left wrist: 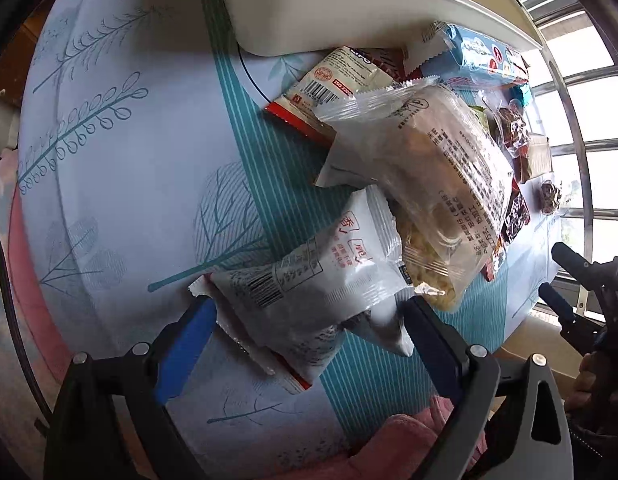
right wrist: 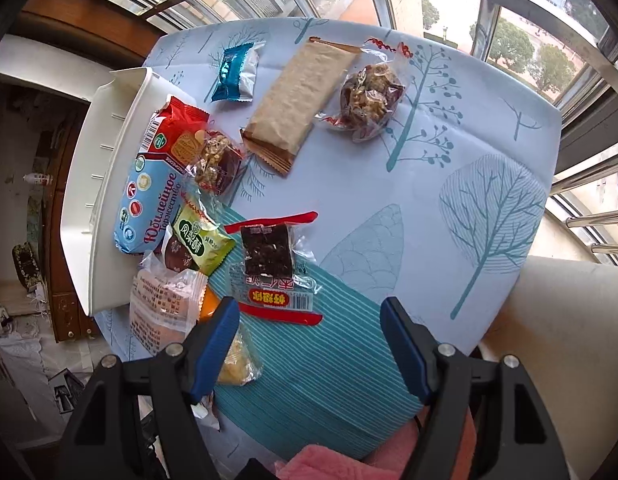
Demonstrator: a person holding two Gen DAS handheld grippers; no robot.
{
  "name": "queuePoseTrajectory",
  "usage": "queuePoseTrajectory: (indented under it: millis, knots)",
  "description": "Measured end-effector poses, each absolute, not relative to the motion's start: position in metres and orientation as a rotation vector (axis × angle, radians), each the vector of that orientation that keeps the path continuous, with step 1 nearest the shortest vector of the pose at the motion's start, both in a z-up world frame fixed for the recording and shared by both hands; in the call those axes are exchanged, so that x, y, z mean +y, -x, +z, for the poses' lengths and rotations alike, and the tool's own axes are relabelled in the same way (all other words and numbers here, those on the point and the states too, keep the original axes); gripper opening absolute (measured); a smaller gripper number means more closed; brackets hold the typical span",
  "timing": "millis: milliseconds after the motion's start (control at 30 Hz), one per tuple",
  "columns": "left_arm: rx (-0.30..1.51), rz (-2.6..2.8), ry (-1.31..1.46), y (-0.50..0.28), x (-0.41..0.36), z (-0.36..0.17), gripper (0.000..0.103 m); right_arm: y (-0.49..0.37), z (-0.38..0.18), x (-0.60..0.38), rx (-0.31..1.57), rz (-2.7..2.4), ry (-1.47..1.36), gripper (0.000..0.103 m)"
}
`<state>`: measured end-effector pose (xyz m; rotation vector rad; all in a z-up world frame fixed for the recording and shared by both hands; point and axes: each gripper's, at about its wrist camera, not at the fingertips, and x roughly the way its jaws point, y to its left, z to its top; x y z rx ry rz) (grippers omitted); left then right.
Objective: Organize snacks
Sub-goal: 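Move both tools back to the snack pile beside the tray, then grasp the white snack packet with the left tool while the right tool grasps the red-labelled chocolate pack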
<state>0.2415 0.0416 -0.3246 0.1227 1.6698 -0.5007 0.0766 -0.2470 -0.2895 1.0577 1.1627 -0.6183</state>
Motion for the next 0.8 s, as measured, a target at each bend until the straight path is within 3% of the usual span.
queuePoseTrajectory:
  millis: [467,800]
  knots:
    - [1.733,-0.468,-0.077,-0.269,0.035,-0.344,0.093,-0.13,-0.336,-0.245,1.314,-0.563,-1.041,0.073]
    - [1.748,-0.444,-0.042,-0.281,0.037,-0.35,0.09,-0.169,-0.34,-0.25,1.379,-0.571,-0.949,0.067]
